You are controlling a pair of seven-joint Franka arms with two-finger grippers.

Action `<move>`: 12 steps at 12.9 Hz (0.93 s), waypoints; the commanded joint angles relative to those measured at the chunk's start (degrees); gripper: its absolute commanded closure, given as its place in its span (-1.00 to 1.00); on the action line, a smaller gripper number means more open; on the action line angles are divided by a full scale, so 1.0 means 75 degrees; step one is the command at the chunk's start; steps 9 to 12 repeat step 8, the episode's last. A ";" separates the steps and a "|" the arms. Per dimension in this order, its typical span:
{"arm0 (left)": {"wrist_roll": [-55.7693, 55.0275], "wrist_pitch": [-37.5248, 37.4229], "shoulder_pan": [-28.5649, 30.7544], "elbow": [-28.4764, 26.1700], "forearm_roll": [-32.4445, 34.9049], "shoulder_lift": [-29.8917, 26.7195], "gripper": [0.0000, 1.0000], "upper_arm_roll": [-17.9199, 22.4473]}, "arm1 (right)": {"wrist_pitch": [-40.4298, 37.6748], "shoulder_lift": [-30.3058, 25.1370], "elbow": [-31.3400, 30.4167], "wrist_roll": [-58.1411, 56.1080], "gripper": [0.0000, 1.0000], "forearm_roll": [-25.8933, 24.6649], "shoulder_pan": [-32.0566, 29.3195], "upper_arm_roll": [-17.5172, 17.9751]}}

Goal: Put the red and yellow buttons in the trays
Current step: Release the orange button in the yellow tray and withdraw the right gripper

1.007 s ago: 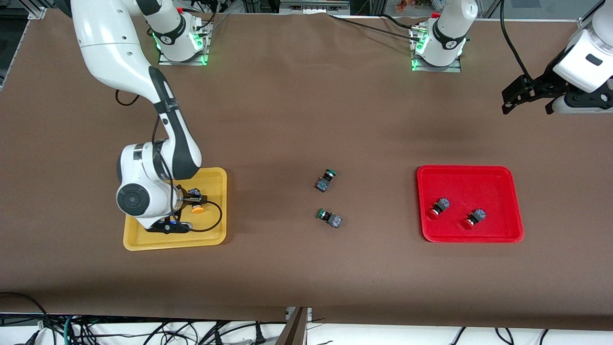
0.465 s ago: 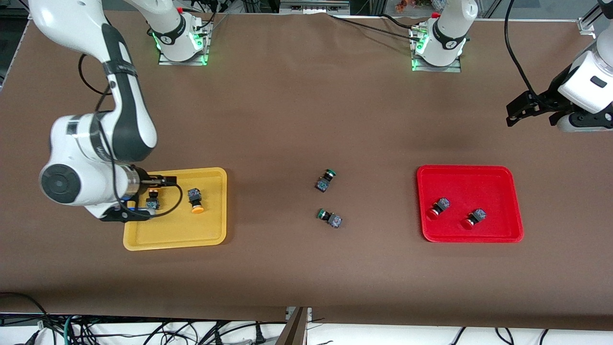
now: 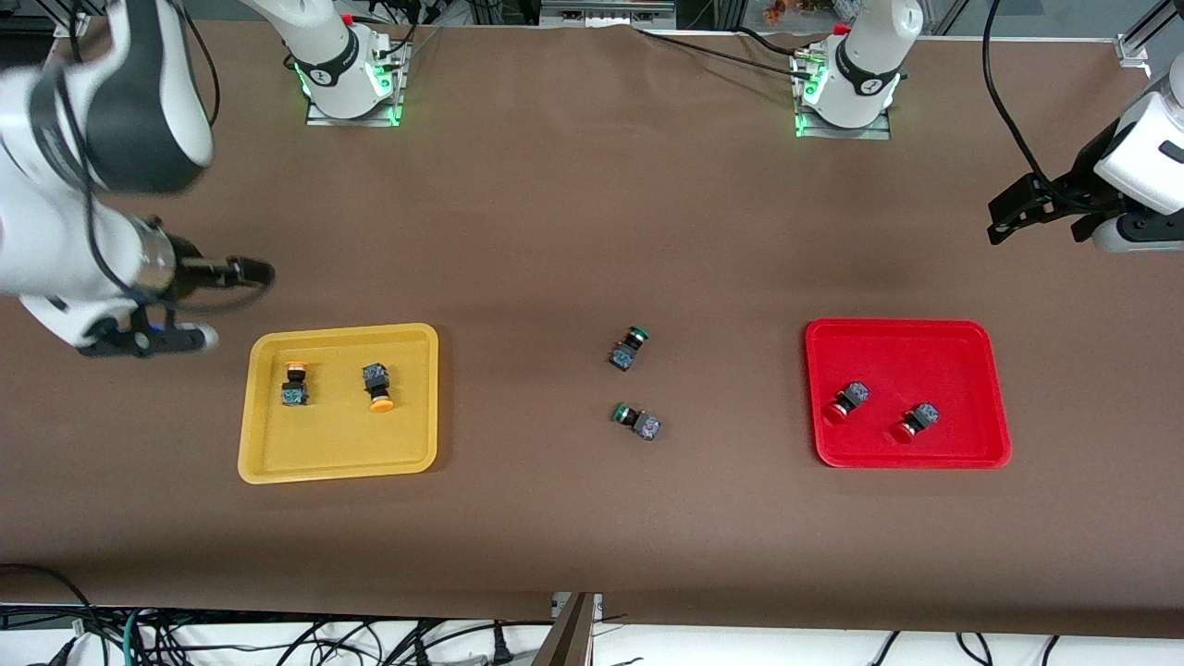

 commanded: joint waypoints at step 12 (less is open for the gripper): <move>0.0009 -0.0121 0.0041 0.0289 0.0003 0.0128 -1.00 -0.0035 | -0.0246 -0.2383 -0.1047 -0.0202 -1.00 -0.0335 -0.1307 0.0963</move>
